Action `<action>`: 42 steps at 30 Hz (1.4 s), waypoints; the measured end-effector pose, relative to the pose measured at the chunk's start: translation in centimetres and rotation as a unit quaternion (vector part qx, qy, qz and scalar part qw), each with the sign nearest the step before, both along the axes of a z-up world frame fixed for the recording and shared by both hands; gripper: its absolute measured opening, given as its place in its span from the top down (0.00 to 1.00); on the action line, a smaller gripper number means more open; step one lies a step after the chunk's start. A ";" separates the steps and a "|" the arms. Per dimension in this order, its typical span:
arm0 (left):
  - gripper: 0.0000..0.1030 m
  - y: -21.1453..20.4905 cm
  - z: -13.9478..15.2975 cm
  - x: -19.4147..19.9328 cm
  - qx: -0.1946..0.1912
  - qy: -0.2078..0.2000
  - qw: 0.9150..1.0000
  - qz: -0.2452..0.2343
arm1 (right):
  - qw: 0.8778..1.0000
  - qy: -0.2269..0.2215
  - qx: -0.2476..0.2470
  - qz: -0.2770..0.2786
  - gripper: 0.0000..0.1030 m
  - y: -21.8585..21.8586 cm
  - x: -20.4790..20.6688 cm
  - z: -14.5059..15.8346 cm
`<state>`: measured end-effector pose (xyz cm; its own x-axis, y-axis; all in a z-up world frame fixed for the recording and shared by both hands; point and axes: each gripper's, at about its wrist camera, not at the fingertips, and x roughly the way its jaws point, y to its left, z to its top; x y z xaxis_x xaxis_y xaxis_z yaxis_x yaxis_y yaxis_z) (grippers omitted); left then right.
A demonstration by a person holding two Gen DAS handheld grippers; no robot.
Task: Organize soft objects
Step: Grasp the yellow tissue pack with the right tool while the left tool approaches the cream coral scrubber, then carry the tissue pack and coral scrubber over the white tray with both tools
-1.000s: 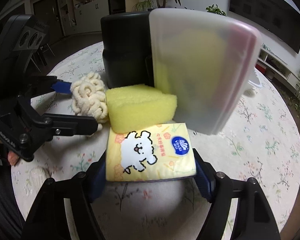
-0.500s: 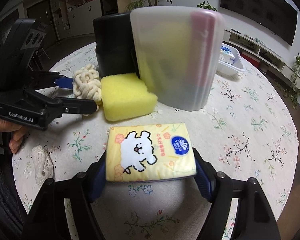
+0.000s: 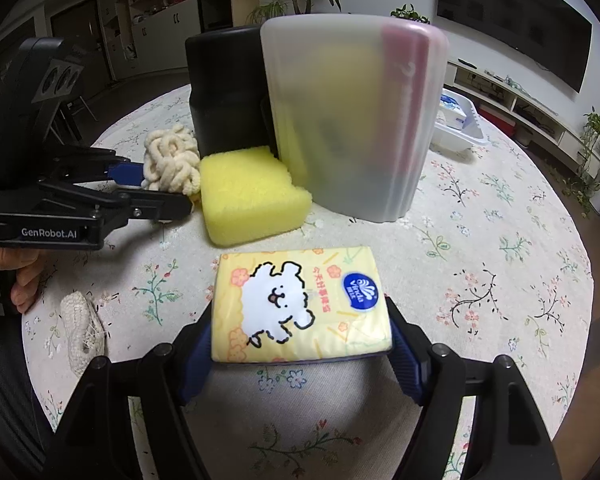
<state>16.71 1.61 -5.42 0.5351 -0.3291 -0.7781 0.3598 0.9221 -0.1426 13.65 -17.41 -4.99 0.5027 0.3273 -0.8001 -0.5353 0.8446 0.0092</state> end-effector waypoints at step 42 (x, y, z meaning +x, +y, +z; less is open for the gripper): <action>0.70 15.2 10.0 4.3 0.022 -0.037 0.988 0.150 | 0.977 -0.049 -0.053 -0.202 0.26 -20.5 7.1 9.6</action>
<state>21.04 16.79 4.62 0.6593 -0.1146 -0.7431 0.0783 0.9934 -0.0837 20.71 -37.91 4.64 0.6496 0.0039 -0.7603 -0.1518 0.9805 -0.1247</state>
